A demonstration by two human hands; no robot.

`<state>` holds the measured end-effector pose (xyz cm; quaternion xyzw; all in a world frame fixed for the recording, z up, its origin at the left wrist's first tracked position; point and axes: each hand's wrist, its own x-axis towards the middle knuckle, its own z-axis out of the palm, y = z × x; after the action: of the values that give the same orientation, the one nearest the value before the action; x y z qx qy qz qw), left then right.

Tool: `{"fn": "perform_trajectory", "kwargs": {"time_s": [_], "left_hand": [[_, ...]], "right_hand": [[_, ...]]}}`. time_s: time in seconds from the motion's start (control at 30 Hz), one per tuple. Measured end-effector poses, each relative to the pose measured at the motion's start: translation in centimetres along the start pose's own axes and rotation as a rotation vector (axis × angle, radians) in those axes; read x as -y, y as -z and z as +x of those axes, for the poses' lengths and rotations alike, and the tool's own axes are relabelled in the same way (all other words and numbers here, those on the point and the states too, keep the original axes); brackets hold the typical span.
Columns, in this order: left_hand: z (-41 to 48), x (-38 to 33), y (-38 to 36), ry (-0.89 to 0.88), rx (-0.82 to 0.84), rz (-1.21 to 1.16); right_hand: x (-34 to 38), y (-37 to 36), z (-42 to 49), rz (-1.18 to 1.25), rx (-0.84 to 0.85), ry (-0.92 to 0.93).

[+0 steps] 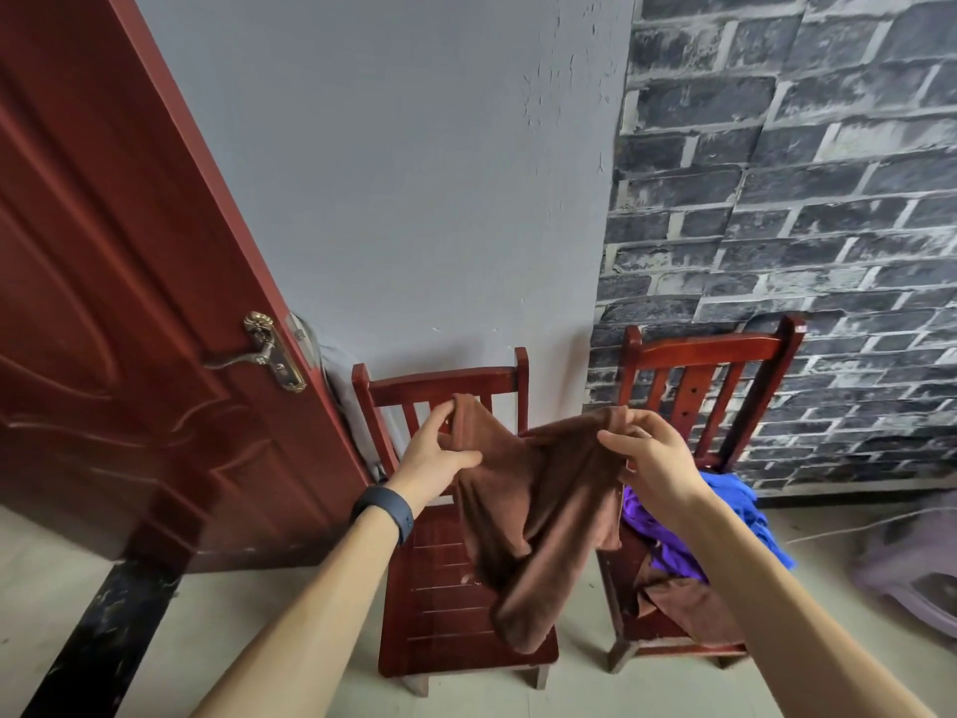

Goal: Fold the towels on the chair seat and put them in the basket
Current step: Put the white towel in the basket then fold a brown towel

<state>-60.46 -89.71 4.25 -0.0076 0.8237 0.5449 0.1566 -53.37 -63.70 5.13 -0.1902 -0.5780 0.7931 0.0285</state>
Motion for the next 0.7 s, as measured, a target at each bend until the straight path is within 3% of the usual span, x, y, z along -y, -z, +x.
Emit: {"fn": "perform_trajectory", "kwargs": {"time_s": [0.13, 0.3, 0.43, 0.63, 0.7], "left_hand": [[0.7, 0.6, 2.2, 0.021, 0.007, 0.146], [0.5, 1.3, 3.5, 0.029, 0.056, 0.333], [0.4, 2.0, 4.2, 0.041, 0.012, 0.375], [0.1, 4.1, 5.4, 0.129, -0.059, 0.471], [-0.3, 4.7, 5.6, 0.146, -0.054, 0.478]], "right_hand": [[-0.4, 1.6, 0.8, -0.041, -0.081, -0.018], [-1.9, 2.9, 1.7, -0.604, -0.132, 0.057], [-2.2, 3.3, 1.7, -0.829, -0.173, 0.09], [-3.4, 4.6, 2.1, -0.936, -0.204, 0.033], [-4.1, 4.8, 2.4, -0.822, -0.167, -0.034]]}}
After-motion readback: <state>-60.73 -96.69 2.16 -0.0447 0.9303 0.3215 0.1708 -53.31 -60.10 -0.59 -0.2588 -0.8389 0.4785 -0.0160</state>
